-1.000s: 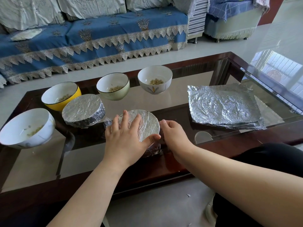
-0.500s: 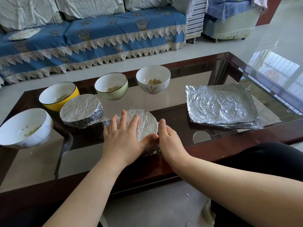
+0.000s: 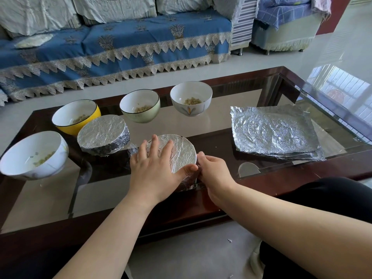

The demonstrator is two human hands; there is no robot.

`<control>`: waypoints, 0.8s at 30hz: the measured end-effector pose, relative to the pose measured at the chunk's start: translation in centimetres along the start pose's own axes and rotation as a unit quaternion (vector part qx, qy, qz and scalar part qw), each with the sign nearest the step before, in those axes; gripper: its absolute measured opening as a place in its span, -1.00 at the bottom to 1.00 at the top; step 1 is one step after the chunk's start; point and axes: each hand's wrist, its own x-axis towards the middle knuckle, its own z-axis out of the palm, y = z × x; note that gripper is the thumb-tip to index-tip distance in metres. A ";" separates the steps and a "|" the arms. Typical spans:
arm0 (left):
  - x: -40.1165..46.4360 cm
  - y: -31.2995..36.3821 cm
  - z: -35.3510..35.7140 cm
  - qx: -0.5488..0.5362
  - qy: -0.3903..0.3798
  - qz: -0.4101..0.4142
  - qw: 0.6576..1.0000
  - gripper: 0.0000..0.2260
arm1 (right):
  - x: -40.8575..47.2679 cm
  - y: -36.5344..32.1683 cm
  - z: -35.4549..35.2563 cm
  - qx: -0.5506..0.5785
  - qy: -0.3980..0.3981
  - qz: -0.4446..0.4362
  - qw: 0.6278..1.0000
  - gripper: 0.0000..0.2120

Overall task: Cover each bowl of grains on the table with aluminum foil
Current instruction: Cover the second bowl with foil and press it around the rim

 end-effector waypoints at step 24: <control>-0.1 -0.4 0.1 0.003 0.007 -0.016 1.000 0.06 | 2.0 -1.0 -0.3 -0.039 -0.084 0.000 0.996 -0.38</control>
